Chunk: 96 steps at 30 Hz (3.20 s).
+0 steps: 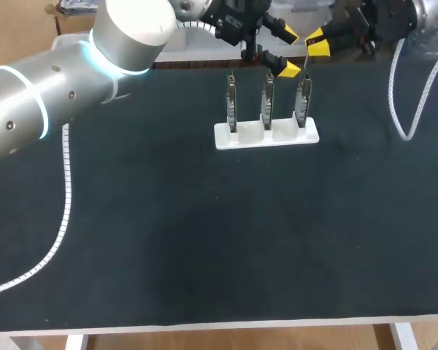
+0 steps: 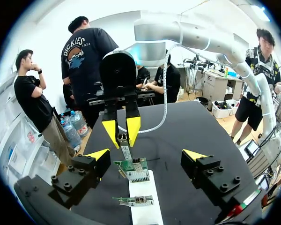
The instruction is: Pick up the optical module with the left hand, and insert it into the network port with the right hand.
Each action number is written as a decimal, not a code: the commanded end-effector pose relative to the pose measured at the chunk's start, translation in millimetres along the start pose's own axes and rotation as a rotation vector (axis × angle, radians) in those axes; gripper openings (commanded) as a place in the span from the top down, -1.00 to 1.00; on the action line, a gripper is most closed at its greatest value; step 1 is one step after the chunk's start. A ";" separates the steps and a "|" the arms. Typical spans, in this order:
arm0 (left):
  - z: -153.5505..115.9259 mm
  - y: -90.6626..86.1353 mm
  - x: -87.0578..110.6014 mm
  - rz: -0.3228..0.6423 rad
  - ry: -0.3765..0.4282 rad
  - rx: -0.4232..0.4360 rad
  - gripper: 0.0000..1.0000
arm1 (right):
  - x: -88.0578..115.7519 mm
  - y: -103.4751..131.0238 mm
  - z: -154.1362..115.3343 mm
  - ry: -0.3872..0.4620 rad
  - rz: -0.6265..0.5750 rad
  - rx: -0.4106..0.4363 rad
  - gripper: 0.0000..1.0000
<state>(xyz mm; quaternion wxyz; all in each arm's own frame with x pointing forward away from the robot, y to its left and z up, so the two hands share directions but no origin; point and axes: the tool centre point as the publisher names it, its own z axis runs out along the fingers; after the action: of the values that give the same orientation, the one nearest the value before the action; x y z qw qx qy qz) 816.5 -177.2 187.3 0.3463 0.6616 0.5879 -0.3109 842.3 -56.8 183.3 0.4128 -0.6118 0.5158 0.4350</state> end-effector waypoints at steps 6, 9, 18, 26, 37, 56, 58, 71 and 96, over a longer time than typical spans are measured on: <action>0.3 2.5 -0.5 0.002 0.003 0.005 -1.00 | 1.5 -0.2 -7.4 -0.003 0.008 -0.189 1.00; 0.3 2.5 -0.5 0.002 0.003 0.005 -1.00 | 1.2 4.2 -10.2 -0.001 0.010 -0.190 1.00; 0.3 2.5 -0.5 0.002 0.003 0.005 -1.00 | 4.9 7.7 -7.8 -0.003 0.011 -0.212 1.00; 0.3 2.5 -0.5 0.002 0.003 0.005 -1.00 | 9.5 9.3 -1.4 -0.002 0.020 -0.241 1.00; 0.3 2.5 -0.5 0.002 0.003 0.005 -1.00 | 13.5 4.7 2.0 0.005 0.030 -0.251 1.00; 0.3 2.5 -0.5 0.002 0.003 0.005 -1.00 | 18.3 -4.2 2.7 0.010 0.047 -0.238 1.00; 0.3 2.5 -0.5 0.002 0.003 0.005 -1.00 | 16.9 -2.2 1.1 0.008 0.046 -0.237 1.00; 0.3 2.5 -0.5 0.002 0.003 0.005 -1.00 | 8.2 2.7 -2.3 -0.004 0.023 -0.221 1.00; 0.3 2.5 -0.5 0.002 0.003 0.005 -1.00 | 15.7 -0.3 -0.4 0.018 0.038 -0.238 1.00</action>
<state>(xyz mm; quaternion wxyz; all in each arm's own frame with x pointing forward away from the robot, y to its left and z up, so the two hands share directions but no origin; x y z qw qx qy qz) 816.5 -177.2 187.3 0.3463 0.6616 0.5879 -0.3109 836.8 -59.6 169.3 0.3933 -0.6121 0.5268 0.4395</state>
